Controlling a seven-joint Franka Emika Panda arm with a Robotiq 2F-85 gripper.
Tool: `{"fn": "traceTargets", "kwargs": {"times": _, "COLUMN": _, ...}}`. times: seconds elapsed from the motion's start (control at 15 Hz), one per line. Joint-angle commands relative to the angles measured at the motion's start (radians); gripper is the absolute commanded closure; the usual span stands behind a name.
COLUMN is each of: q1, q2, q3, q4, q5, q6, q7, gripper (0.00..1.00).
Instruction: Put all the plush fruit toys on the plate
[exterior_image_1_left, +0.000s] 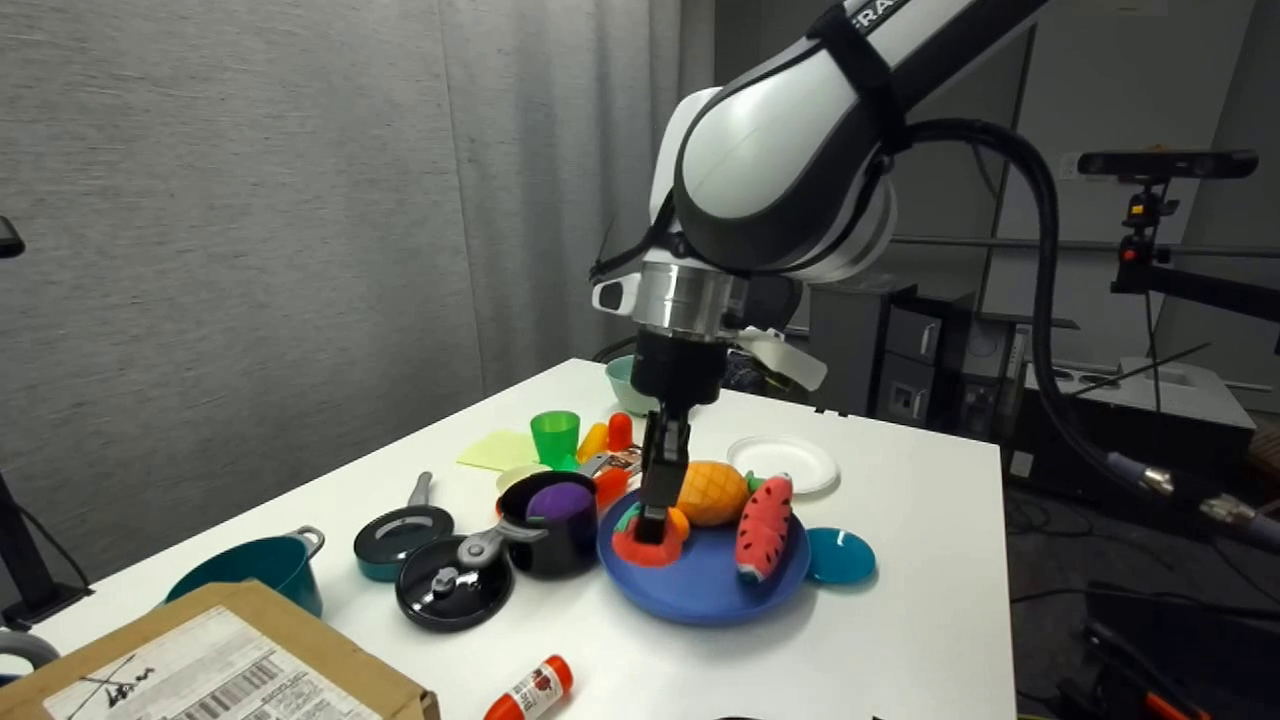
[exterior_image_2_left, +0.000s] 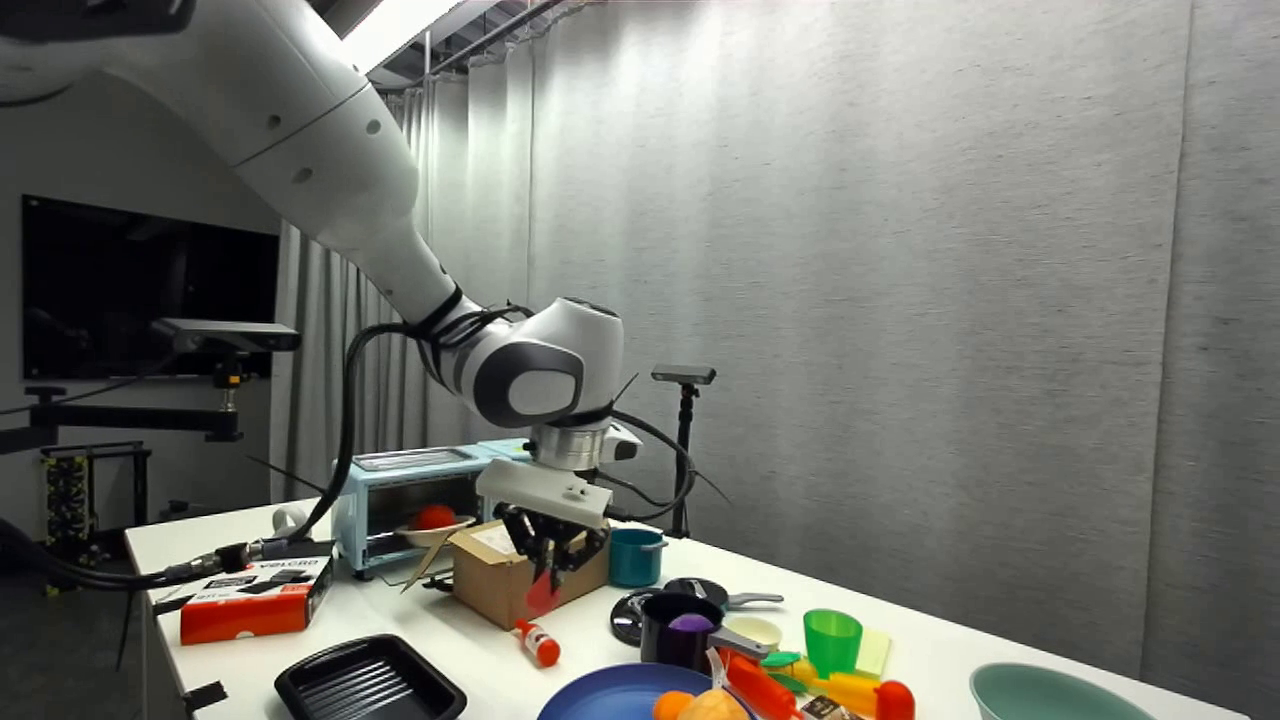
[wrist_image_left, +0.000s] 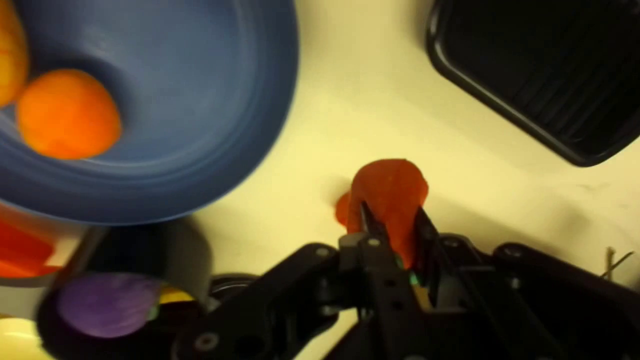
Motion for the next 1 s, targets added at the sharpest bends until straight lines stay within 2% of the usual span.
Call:
{"fn": "traceTargets", "kwargs": {"times": 0.0, "q1": -0.040, "q2": 0.027, "q3": -0.055, "q4": -0.017, "q5": -0.036, "q6": 0.126, "q7": 0.096, "gripper": 0.96}}
{"fn": "traceTargets", "kwargs": {"times": 0.27, "q1": -0.052, "q2": 0.113, "q3": -0.119, "q4": -0.011, "q5": -0.146, "q6": 0.271, "q7": 0.304, "gripper": 0.96}}
{"fn": "traceTargets", "kwargs": {"times": 0.33, "q1": -0.042, "q2": 0.136, "q3": -0.140, "q4": -0.009, "q5": -0.194, "q6": 0.295, "q7": 0.384, "gripper": 0.59}}
{"fn": "traceTargets", "kwargs": {"times": 0.4, "q1": -0.024, "q2": 0.159, "q3": -0.169, "q4": -0.006, "q5": -0.244, "q6": 0.308, "q7": 0.469, "gripper": 0.57}}
{"fn": "traceTargets", "kwargs": {"times": 0.47, "q1": 0.028, "q2": 0.179, "q3": -0.229, "q4": -0.001, "q5": -0.276, "q6": 0.308, "q7": 0.543, "gripper": 0.51}}
{"fn": "traceTargets", "kwargs": {"times": 0.6, "q1": 0.109, "q2": 0.220, "q3": -0.318, "q4": 0.015, "q5": -0.346, "q6": 0.272, "q7": 0.696, "gripper": 0.35}}
{"fn": "traceTargets", "kwargs": {"times": 0.87, "q1": 0.136, "q2": 0.265, "q3": -0.295, "q4": 0.047, "q5": -0.456, "q6": 0.201, "q7": 0.909, "gripper": 0.05}}
{"fn": "traceTargets", "kwargs": {"times": 0.93, "q1": 0.142, "q2": 0.271, "q3": -0.289, "q4": 0.054, "q5": -0.465, "q6": 0.185, "q7": 0.940, "gripper": 0.01}}
